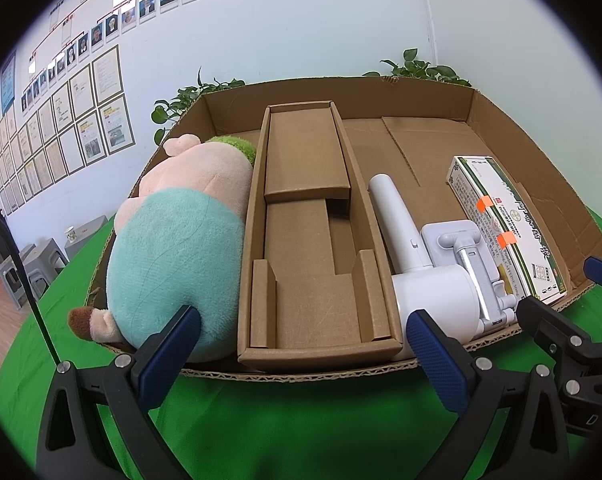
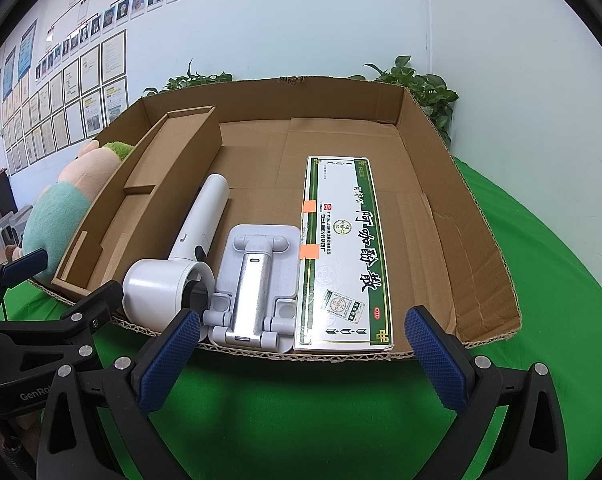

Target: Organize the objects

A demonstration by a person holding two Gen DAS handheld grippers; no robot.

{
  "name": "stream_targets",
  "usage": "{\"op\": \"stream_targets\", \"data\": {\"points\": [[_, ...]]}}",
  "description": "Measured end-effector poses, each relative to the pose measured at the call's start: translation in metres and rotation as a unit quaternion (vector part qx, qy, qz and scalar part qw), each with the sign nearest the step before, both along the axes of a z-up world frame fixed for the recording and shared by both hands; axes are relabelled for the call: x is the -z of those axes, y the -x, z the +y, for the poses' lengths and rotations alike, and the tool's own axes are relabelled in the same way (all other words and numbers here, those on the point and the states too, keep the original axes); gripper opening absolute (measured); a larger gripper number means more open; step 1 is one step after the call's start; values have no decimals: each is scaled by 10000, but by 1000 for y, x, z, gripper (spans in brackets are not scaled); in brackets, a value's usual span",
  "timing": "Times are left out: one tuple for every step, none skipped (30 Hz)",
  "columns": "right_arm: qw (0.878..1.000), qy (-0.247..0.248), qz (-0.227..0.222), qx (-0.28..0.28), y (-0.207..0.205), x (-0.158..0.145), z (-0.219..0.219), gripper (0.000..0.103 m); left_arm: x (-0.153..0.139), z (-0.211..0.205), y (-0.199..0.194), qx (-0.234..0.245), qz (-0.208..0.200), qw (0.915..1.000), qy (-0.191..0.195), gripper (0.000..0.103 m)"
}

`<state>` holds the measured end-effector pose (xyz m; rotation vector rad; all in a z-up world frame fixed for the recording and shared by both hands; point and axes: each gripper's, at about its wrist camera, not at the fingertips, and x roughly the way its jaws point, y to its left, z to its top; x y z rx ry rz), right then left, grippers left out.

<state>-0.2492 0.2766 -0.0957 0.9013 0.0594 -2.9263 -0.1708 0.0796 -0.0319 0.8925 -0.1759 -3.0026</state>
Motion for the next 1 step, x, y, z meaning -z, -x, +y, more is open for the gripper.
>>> {"op": "stream_targets", "data": {"points": [[10000,0,0,1,0,0,0,103,0,0,0,-2,-2,10000,4,102]]}}
